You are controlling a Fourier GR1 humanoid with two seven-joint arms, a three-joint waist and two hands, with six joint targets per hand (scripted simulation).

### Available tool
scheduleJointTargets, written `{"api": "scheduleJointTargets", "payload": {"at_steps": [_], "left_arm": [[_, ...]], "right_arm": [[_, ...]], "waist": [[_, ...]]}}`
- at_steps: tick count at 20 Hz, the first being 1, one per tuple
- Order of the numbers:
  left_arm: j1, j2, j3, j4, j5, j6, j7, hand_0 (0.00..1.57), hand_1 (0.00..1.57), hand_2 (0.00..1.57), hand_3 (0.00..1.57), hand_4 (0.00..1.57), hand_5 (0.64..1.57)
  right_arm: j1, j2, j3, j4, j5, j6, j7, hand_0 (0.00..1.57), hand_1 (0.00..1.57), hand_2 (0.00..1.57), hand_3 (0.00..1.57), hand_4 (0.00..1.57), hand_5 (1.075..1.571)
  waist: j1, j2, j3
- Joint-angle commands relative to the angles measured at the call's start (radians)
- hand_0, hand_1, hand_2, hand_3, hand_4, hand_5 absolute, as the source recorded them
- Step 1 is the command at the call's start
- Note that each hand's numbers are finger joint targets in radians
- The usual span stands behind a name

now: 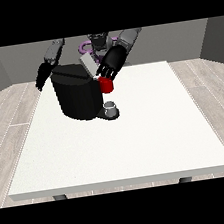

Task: Insert the coffee pod into the coffee machine and close the lid

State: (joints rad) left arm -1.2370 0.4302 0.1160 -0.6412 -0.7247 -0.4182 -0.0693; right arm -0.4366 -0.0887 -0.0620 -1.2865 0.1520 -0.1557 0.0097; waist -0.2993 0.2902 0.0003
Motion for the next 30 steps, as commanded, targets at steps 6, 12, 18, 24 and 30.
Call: {"api": "scheduleJointTargets", "payload": {"at_steps": [6,12,18,24,30], "left_arm": [[-0.044,-0.027,-0.006,-0.003,-0.018,0.026,0.022,1.20,1.20,1.26,1.20,0.41,1.571],[-0.050,0.043,0.014,0.023,-0.007,-0.022,-0.038,1.21,1.21,1.24,1.21,0.36,1.571],[-0.045,0.009,0.002,0.022,-0.035,0.062,-0.042,1.18,1.18,1.20,1.17,0.35,1.571],[-0.030,0.013,-0.067,-0.004,-0.111,0.088,-0.058,1.21,1.21,1.22,1.10,0.00,1.571],[-0.028,0.061,-0.048,0.021,-0.122,0.121,-0.115,1.14,1.14,1.15,1.00,0.00,1.571]], "right_arm": [[-0.015,0.010,-0.009,0.040,0.003,-0.017,-0.040,0.00,0.00,0.00,0.00,0.00,1.571],[0.009,0.033,0.017,0.009,0.025,-0.042,0.004,0.00,0.00,0.00,0.00,0.00,1.571],[-0.025,0.033,0.040,-0.020,0.042,-0.041,0.050,0.00,0.00,0.00,0.00,0.00,1.571],[-0.014,0.007,-0.004,0.025,0.017,-0.032,-0.023,0.00,0.00,0.00,0.00,0.00,1.571],[-0.036,-0.003,-0.013,0.004,0.014,-0.036,-0.011,0.00,0.00,0.00,0.00,0.00,1.571]], "waist": [[0.007,0.029,0.0004],[0.004,-0.001,-0.0002],[-0.016,-0.002,-0.0004],[0.000,0.025,0.0003],[-0.011,0.074,-0.0001]]}}
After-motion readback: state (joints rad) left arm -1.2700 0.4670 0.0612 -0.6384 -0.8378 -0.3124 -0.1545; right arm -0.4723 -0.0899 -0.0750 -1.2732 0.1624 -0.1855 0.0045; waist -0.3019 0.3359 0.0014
